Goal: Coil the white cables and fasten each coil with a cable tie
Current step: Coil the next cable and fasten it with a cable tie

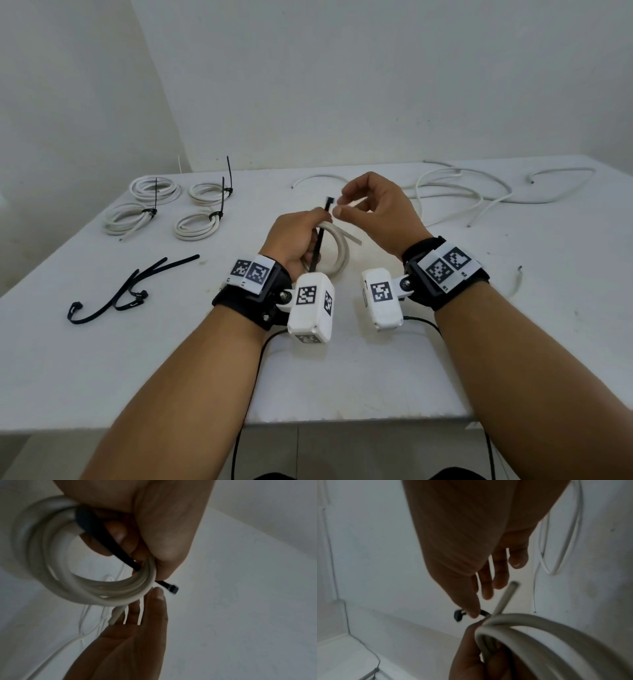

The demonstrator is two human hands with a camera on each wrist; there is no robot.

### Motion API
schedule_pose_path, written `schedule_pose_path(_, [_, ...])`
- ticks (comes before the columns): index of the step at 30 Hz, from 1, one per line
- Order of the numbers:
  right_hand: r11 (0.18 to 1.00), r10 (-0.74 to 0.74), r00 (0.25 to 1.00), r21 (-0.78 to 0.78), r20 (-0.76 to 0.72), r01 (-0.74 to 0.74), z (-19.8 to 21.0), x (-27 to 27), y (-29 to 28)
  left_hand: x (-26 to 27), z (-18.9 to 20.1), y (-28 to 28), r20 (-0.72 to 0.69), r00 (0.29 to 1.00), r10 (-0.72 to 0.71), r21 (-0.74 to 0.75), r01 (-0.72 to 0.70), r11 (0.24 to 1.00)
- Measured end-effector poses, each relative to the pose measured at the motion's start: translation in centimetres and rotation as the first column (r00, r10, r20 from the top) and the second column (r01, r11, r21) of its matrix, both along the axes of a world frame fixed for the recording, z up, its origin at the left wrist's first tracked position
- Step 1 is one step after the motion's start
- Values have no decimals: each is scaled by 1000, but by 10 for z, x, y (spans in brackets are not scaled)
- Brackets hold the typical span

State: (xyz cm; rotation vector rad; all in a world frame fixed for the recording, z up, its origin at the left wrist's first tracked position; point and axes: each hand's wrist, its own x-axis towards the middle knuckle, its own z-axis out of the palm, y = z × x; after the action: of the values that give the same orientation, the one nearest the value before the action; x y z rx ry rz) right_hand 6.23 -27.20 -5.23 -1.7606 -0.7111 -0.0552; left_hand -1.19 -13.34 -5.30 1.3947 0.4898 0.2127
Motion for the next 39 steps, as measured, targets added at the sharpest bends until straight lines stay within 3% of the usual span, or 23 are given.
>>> schedule_pose_path(3, [991,109,986,-90,124,-99,3,-8,-2,0,2,8,34,996,87,-133,-82,988])
schedule_pose_path(8, [926,308,924,-294,225,-237,4,-15,1,-1,1,14,32,980,195,-164,-187,969])
schedule_pose_path(16, [885,355,895,-405,271,-228,0,-17,6,3,-4,14,0,960,281,-223,-274,936])
schedule_pose_path(21, [935,297,876,-303,379,-186,-5,-15,12,6,-9,9,33,967,251,-149,-244,958])
schedule_pose_path(26, [999,47,907,-37,418,-35,-2,-9,11,7,-15,0,113,981,157,125,-171,977])
schedule_pose_path(30, [1000,-21,957,-8,290,24,-2,-10,7,6,-14,-3,132,984,116,253,-146,956])
schedule_pose_path(39, [989,-90,993,121,75,81,2,-9,5,0,-5,-6,210,975,-66,398,-24,917])
